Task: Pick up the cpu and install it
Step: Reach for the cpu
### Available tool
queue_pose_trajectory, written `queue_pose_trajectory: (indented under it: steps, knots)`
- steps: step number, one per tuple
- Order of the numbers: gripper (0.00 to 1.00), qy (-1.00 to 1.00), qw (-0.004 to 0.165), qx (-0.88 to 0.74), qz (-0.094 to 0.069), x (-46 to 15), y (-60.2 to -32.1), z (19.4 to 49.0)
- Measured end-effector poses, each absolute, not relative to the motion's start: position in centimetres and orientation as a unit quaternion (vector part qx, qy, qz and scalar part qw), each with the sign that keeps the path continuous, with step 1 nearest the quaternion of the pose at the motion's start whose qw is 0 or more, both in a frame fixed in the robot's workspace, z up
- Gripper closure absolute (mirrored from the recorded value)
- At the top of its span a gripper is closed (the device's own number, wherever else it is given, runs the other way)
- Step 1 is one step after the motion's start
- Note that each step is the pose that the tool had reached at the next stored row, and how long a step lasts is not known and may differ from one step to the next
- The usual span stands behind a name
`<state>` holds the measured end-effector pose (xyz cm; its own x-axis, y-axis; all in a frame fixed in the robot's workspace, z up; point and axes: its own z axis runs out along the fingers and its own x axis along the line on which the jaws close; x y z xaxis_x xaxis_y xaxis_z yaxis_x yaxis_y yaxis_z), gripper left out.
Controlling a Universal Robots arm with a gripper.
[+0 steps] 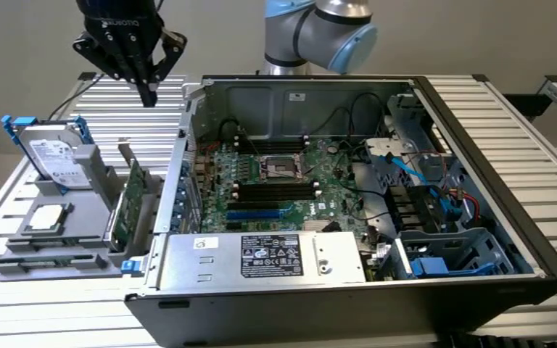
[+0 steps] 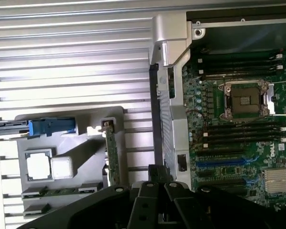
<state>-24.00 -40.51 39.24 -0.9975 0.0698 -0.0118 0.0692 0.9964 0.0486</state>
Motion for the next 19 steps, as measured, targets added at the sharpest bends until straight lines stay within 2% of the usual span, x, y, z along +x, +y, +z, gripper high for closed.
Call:
queue_pose_trajectory:
  steps: [19]
  knots:
    - [0.89,0.999,0.006,0.035,0.024,-33.0,-42.1,38.7]
